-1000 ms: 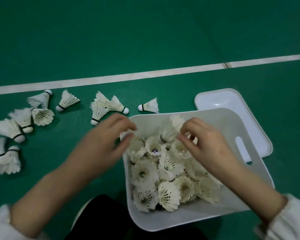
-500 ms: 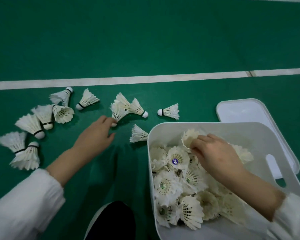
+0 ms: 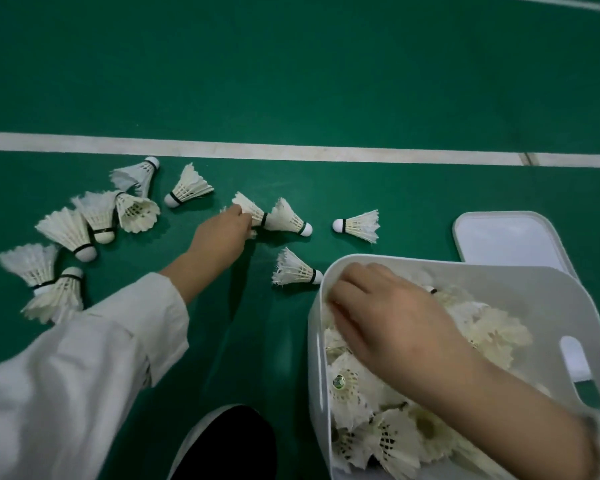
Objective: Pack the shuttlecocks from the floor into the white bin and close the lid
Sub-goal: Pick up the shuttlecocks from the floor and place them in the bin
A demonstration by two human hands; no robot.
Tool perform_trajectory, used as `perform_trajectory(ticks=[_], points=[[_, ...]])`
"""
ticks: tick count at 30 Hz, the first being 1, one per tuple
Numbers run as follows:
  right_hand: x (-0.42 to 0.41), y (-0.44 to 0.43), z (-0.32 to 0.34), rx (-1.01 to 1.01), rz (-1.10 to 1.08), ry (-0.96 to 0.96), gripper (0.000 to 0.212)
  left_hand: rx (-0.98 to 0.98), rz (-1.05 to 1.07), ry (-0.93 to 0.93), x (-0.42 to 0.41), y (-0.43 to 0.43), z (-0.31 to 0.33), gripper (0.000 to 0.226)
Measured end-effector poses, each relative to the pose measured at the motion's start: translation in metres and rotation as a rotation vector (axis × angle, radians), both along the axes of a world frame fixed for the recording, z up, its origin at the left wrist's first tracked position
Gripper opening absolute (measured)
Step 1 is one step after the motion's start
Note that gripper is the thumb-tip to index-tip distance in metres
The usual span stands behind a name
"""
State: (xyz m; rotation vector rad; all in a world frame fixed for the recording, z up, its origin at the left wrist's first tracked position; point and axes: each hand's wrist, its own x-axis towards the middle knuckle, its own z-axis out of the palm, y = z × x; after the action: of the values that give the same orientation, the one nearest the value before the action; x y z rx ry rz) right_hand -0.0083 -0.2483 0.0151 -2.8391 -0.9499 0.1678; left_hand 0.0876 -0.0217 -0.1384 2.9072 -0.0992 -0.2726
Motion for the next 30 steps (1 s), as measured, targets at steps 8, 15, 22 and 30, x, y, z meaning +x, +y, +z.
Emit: perform_trajectory(ticks=[8, 15, 22, 30], points=[[0.032, 0.118, -0.075, -0.567, 0.062, 0.322, 0.04, -0.115, 0.111, -0.15, -0.061, 0.024, 0.008, 0.021], [0.045, 0.121, -0.107, -0.811, -0.137, 0.561, 0.046, -0.345, 0.149, -0.201, -0.105, 0.045, 0.008, 0.014], [0.016, 0.15, -0.071, -0.303, 0.038, 0.42, 0.035, -0.463, 0.526, -0.062, -0.148, 0.087, 0.02, 0.022], [-0.004, 0.165, -0.076, -0.018, 0.034, 0.391, 0.023, -0.423, 1.147, 0.136, -0.178, 0.151, 0.006, 0.052]])
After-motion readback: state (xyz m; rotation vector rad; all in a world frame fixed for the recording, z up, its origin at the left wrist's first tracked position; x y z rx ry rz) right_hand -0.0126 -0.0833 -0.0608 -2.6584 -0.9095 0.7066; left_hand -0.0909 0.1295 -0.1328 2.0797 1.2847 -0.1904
